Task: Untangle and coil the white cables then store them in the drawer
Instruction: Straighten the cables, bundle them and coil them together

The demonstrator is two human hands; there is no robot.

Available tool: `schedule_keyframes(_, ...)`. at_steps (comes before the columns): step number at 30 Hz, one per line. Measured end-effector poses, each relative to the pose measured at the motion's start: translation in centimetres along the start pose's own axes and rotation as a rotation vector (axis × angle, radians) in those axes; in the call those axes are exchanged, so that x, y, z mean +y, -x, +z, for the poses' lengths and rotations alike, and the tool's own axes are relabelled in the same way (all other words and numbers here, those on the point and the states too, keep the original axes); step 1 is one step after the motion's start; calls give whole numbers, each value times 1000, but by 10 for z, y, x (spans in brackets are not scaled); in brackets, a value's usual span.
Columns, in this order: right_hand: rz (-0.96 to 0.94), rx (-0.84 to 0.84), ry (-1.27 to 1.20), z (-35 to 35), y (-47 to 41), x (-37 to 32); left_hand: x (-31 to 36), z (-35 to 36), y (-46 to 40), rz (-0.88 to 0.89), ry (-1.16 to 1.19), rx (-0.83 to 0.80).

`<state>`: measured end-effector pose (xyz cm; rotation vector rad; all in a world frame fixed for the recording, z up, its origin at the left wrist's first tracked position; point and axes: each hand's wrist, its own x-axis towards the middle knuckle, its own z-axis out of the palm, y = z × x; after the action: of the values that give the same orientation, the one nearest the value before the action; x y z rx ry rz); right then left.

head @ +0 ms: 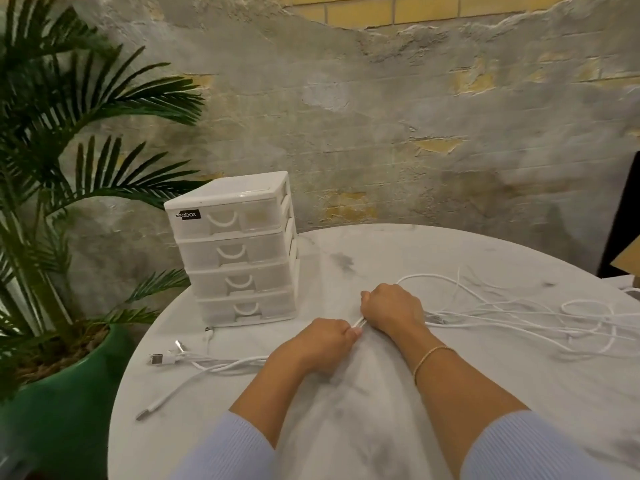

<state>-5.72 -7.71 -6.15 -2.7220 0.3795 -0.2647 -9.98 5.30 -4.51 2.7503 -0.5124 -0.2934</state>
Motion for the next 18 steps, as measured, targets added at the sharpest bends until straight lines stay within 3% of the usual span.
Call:
schedule_keyframes(10, 57, 2, -8, 0, -5, -8, -18, -32, 40, -60, -158, -70)
schedule_keyframes(18, 43, 41, 42, 9, -17, -12, -42, -39, 73, -165, 68, -108)
